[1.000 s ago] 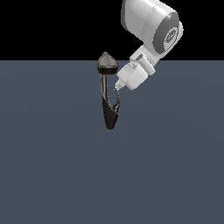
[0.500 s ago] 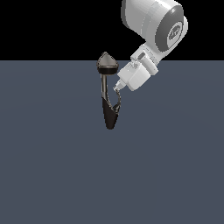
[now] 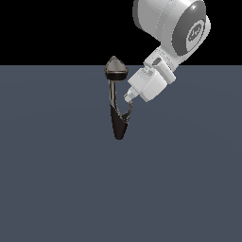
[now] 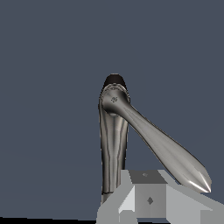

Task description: Turn on the faucet by rotating a designated handle.

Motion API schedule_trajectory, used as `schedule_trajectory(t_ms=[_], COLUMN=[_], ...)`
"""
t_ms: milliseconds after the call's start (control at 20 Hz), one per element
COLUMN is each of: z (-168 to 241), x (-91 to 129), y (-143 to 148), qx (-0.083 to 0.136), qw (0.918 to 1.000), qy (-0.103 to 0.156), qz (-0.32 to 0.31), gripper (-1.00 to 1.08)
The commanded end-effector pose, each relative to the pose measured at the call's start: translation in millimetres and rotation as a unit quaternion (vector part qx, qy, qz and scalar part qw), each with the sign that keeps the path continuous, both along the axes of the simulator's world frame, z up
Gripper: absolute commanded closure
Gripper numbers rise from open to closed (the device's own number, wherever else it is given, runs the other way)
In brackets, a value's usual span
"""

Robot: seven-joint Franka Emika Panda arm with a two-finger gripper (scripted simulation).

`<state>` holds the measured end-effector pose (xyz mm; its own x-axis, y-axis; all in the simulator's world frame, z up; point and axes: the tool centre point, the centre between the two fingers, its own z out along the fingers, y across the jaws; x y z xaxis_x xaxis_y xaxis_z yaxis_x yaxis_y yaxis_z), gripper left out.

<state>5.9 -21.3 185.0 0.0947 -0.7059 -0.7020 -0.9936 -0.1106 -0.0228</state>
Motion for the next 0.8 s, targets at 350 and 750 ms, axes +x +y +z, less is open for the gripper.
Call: schedule_trajectory(t_ms=[350,750], z=[-12,-47], x=[-23,-42], y=[-14,-49], qx=[0.002,0.002], qw=[1.0000,0.9999], qy=[0.003,0.011], qz=[0.002,0.000], gripper=[1.08,1.08])
